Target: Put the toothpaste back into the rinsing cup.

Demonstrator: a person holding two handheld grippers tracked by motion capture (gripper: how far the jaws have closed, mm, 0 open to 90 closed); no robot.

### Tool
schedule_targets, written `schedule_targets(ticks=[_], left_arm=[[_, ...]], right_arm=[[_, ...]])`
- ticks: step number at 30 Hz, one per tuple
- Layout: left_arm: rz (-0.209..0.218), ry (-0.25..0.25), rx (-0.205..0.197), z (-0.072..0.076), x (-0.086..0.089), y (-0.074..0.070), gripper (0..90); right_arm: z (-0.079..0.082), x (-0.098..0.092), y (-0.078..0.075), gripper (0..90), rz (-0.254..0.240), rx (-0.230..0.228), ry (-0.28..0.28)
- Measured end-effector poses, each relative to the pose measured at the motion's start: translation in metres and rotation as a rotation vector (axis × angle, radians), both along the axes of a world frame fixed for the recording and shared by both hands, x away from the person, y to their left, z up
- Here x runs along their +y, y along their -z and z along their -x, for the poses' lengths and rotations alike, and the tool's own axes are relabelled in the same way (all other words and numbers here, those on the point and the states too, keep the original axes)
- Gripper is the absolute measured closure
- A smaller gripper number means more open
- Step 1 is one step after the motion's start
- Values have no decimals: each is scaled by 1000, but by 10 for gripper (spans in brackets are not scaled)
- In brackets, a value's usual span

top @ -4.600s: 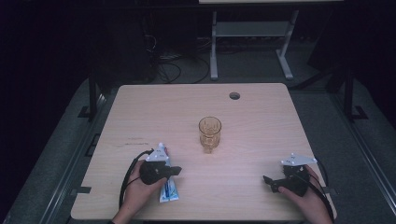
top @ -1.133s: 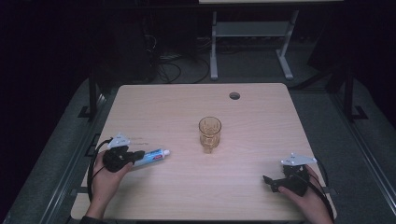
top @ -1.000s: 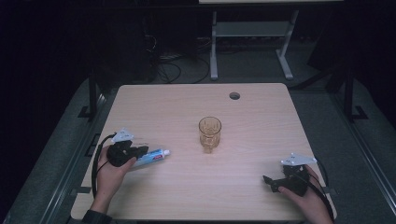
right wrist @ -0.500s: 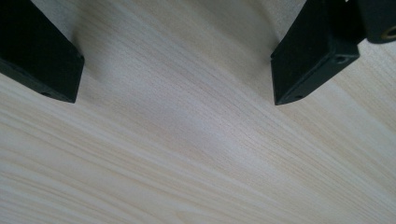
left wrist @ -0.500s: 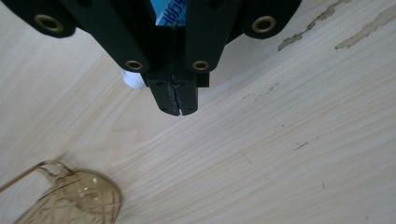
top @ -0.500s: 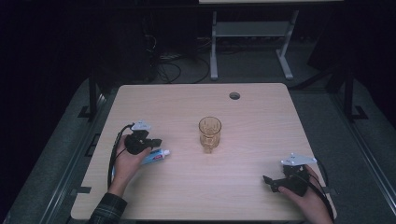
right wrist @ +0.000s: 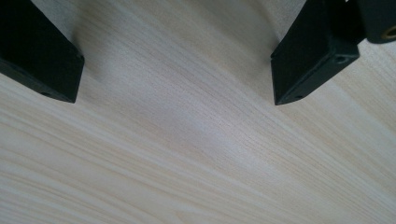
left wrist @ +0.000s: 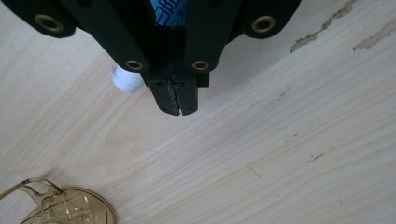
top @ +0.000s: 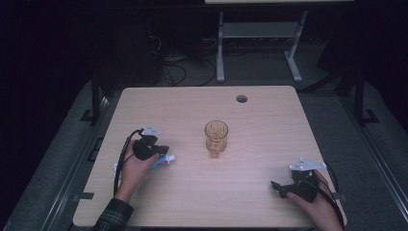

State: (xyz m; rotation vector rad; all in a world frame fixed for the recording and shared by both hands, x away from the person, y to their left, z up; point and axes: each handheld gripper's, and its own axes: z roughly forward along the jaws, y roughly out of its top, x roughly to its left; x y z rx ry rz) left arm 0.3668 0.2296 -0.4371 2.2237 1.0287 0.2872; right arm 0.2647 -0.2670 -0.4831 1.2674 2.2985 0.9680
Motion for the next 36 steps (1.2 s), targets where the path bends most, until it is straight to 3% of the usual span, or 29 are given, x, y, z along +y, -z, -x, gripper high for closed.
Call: schedule_targets(ticks=[13,19,36], left_arm=[[-42,42,32,19,-12,1,900],[-56,52,51,35,-11,3,900],[-41,61,66,71,2,4,900]], right_arm=[[0,0,0,18,0,0,-1],[0,0,0,18,0,0,-1],[0,0,0,18,0,1,-1]])
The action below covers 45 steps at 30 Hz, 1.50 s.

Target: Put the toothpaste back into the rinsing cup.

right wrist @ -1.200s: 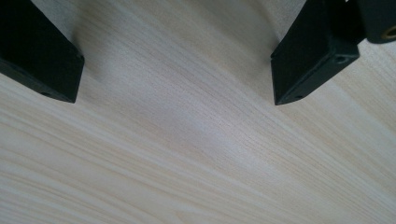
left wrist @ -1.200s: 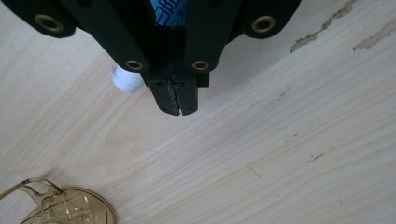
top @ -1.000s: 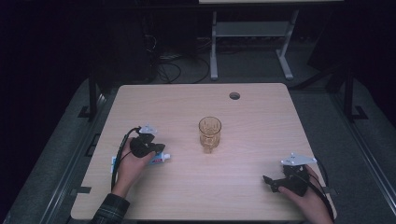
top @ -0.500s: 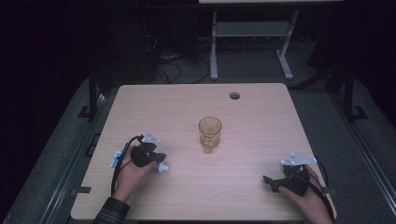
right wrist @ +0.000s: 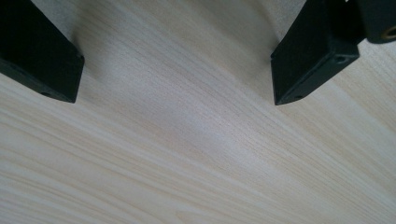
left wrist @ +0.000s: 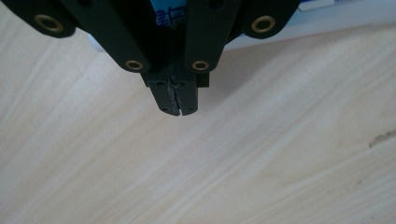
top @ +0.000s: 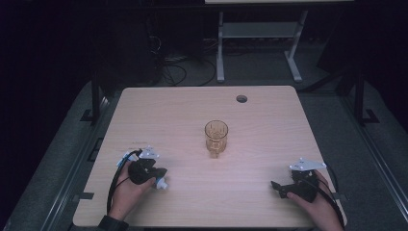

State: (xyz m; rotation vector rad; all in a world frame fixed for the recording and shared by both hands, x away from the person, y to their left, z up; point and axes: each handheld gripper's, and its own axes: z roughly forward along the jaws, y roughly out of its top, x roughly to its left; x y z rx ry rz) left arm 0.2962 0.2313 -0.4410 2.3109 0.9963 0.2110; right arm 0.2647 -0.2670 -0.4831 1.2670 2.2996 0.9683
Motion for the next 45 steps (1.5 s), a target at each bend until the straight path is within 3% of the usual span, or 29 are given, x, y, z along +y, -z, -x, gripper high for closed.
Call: schedule_targets(ticks=[10,22,45], left_arm=[[13,-4,13,21,11,3,900],[28,-45,13,43,32,4,900],[30,-182,1,69,84,4,900]], right_arm=[[0,0,0,18,0,0,0],[0,0,0,18,-1,-1,-2],[0,0,0,18,1,2,-1]])
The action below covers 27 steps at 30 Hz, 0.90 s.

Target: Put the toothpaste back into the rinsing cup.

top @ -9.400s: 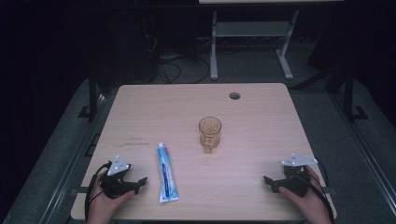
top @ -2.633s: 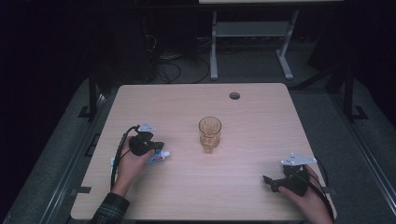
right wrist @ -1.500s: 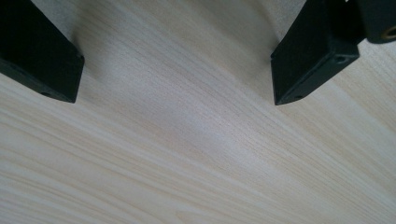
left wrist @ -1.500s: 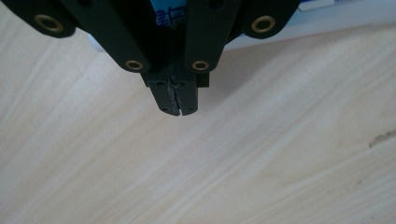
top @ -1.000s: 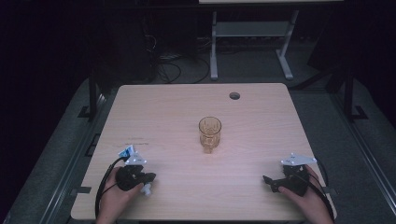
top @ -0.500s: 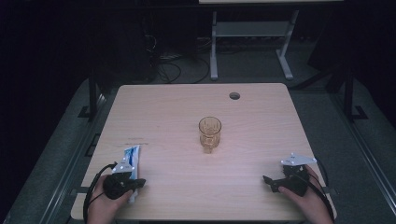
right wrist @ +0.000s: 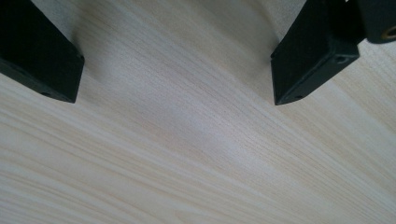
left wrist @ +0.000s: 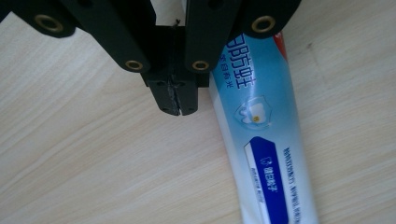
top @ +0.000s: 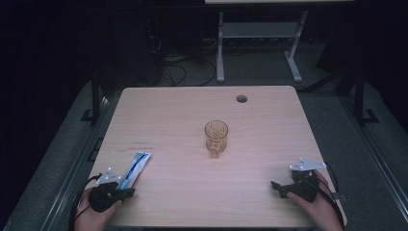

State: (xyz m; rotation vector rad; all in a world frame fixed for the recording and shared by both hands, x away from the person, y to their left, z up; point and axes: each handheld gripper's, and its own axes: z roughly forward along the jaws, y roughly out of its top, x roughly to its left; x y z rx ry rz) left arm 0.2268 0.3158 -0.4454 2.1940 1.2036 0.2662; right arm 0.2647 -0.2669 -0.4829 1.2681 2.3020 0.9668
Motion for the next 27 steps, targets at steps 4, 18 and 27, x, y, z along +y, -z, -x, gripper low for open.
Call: schedule_targets(ticks=[4,18,27], left_arm=[[2,4,-7,-1,-1,-2,900],[-11,-15,-85,-19,1,-27,694],[-8,-58,-77,-48,3,-27,500]], right_arm=[[0,0,0,18,0,0,0],[-1,0,0,18,2,1,1],[-1,0,0,18,1,-1,2]])
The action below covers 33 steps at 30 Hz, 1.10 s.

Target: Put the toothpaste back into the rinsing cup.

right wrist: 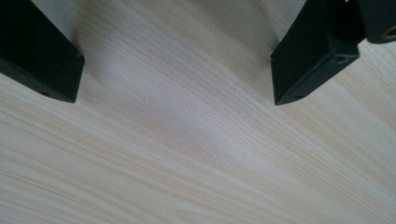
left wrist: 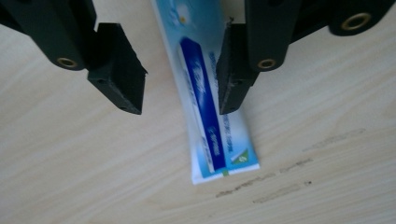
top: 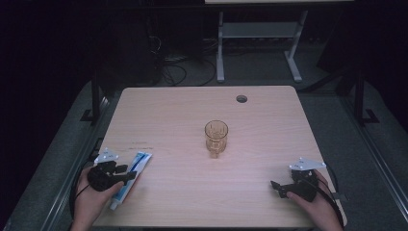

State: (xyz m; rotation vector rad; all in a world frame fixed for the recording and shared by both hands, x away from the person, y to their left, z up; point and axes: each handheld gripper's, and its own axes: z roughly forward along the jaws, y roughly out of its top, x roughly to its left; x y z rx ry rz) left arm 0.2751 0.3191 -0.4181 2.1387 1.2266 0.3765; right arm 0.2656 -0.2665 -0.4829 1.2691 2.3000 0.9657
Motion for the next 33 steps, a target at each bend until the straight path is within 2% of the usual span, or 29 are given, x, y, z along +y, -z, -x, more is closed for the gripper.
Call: schedule_targets(ticks=[4,9,13,16,17,19,21,28,33], left_arm=[[-8,-14,-4,-13,-2,1,446],[-19,-13,20,-32,-7,8,405],[-62,-26,41,-46,-12,17,382],[-83,-34,53,-51,-14,23,379],[-94,-33,69,-54,-15,28,377],[-87,-33,76,-54,-15,30,372],[-102,-30,83,-55,-17,33,378],[-131,-32,71,-53,-20,33,401],[-133,-37,70,-51,-23,32,450]], right_arm=[[0,0,0,18,0,0,0],[0,0,0,18,0,0,0],[0,0,0,18,0,0,0],[0,0,0,18,0,0,0],[0,0,0,18,0,0,0],[0,0,0,18,0,0,0],[0,0,0,18,0,-1,0],[0,0,0,18,0,0,0],[0,0,0,18,1,0,0]])
